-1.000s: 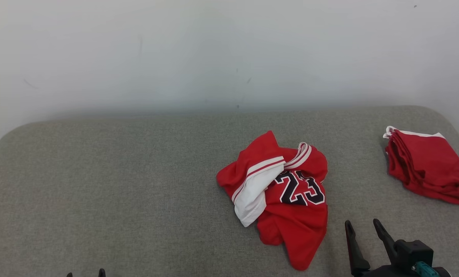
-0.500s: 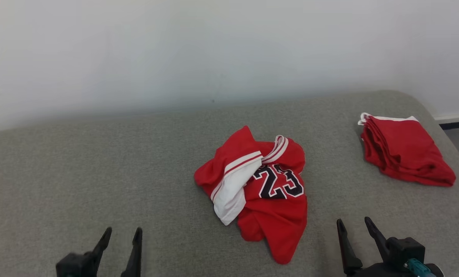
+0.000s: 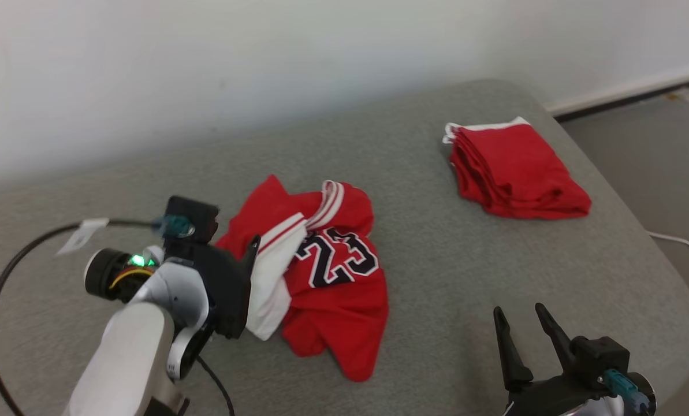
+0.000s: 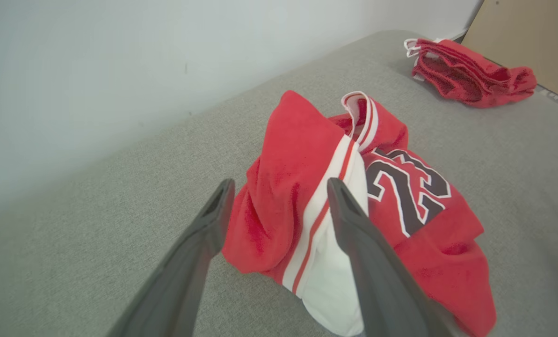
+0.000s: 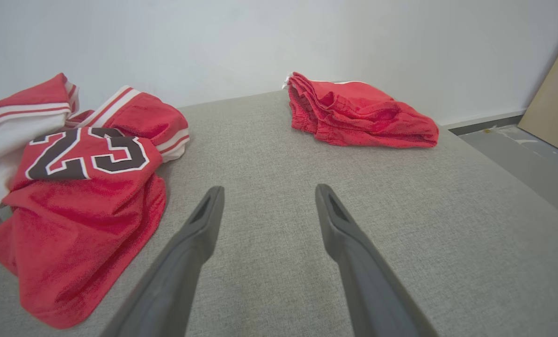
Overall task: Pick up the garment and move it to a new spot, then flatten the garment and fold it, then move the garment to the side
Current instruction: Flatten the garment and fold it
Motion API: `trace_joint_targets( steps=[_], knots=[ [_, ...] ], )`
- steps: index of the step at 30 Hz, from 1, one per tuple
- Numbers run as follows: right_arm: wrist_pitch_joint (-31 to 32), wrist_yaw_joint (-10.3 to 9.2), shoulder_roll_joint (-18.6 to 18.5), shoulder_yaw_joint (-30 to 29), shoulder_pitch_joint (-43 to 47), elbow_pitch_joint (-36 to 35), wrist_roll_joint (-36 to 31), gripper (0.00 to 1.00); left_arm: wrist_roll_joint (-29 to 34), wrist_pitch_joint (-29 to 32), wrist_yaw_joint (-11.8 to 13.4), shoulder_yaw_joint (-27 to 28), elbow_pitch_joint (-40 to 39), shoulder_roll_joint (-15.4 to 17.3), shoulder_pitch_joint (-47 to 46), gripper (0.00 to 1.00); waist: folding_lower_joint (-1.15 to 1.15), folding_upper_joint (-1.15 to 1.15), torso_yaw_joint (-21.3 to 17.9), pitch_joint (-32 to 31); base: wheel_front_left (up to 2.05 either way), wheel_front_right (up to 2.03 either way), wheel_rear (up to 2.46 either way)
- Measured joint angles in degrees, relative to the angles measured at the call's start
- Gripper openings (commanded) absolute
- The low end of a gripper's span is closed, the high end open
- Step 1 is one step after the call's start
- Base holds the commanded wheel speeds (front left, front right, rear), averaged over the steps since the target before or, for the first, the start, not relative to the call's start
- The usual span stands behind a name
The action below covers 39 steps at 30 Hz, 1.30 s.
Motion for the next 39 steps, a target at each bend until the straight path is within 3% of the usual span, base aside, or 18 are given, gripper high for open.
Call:
trace_joint_targets(
  steps=[4,11,13,14,15,24,31,39],
  knots=[
    [-0.59,0.0,0.03,0.35,-0.47,0.91,0.59,1.0,-0.19,6.36,0.19,-0.89,4.22,-0.53,-5.06,1.0,0.01,0.0,-3.77,1.63,0.0,0.0,0.0],
    [-2.14,0.0,0.03,1.08,-1.07,2.9,2.19,1.0,1.2,11.05,3.11,-1.1,8.26,0.15,-8.94,1.0,0.0,0.0,-9.26,4.36,0.0,0.0,0.0],
    [-2.54,0.0,0.02,1.08,-1.15,3.18,2.33,1.0,1.22,11.51,3.19,-1.41,8.73,0.07,-8.96,0.48,0.0,0.0,-10.26,5.16,0.0,0.0,0.0],
    [-2.68,0.0,0.02,1.05,-1.25,3.38,2.49,1.0,1.36,11.51,3.24,-1.45,8.87,0.15,-9.03,0.07,0.0,0.0,-10.59,5.57,0.0,0.0,0.0],
    [-2.92,0.0,0.02,1.03,-1.37,3.63,2.55,1.0,1.43,11.26,3.38,-1.48,8.94,0.32,-9.05,0.0,0.0,0.0,-10.84,5.96,0.0,0.0,0.0],
    [-3.52,0.0,0.07,1.38,-2.85,4.77,2.59,1.0,1.47,3.19,3.92,-1.53,8.22,-1.45,-11.74,0.0,0.0,0.0,-9.09,6.81,0.0,0.0,0.0],
    [-3.31,0.0,0.09,1.27,-3.38,4.99,2.12,1.0,-1.07,-12.47,2.45,-0.7,3.12,-6.73,-19.34,0.0,-0.01,0.0,-6.54,5.54,0.0,0.0,0.0],
    [-2.32,0.0,0.03,-0.78,-1.83,3.88,0.2,1.0,-5.78,-25.15,3.22,1.13,-9.13,-8.79,-21.93,0.0,-0.01,0.0,-2.09,3.34,0.0,0.0,0.0]
  ],
)
